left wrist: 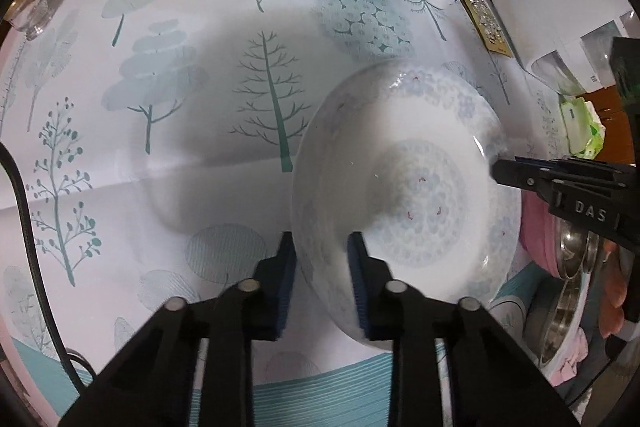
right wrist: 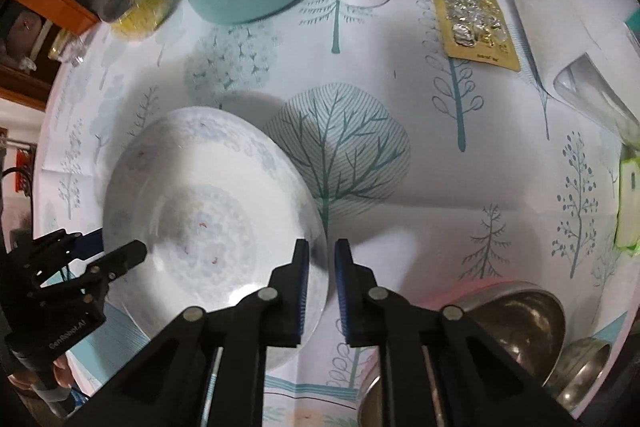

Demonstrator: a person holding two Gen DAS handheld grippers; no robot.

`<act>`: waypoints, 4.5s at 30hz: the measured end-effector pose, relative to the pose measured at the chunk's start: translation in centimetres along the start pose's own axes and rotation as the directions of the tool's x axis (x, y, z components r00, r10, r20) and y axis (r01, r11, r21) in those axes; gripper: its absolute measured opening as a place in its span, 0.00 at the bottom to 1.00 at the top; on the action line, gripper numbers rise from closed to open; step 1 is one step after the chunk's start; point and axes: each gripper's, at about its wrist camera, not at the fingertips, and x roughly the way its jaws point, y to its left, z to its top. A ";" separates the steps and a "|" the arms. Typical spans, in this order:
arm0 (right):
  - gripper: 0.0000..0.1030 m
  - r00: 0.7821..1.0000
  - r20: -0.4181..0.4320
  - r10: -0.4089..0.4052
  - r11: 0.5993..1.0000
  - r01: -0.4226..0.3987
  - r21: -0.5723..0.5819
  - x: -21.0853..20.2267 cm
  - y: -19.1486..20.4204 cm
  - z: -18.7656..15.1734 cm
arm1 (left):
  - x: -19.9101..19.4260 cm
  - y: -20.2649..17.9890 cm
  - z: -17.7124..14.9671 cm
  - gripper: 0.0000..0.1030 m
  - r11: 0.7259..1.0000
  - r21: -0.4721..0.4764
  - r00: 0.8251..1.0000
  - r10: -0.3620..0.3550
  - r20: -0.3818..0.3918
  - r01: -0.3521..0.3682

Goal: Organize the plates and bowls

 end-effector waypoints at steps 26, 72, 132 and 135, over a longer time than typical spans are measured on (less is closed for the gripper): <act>0.07 0.988 0.004 0.155 0.987 -0.155 0.033 -1.7 0.0 -3.7 | -4.1 1.4 -5.0 0.10 0.996 -0.068 0.998 -0.063 0.021 0.064; 0.07 0.967 -0.035 0.253 0.967 -0.254 -0.030 -4.8 -1.0 -42.8 | -8.4 -10.5 -44.1 0.10 0.993 -0.114 0.996 0.013 -0.087 -0.023; 0.29 0.945 0.291 0.150 0.976 -0.094 -0.196 -13.3 1.7 -49.2 | -20.6 -20.7 -46.6 0.97 0.979 0.117 0.953 0.132 0.272 -0.169; 0.29 0.928 0.348 0.135 0.980 -0.073 -0.184 -15.0 0.5 -49.6 | -21.0 -22.5 -46.1 0.97 0.974 0.109 0.931 0.152 0.332 -0.198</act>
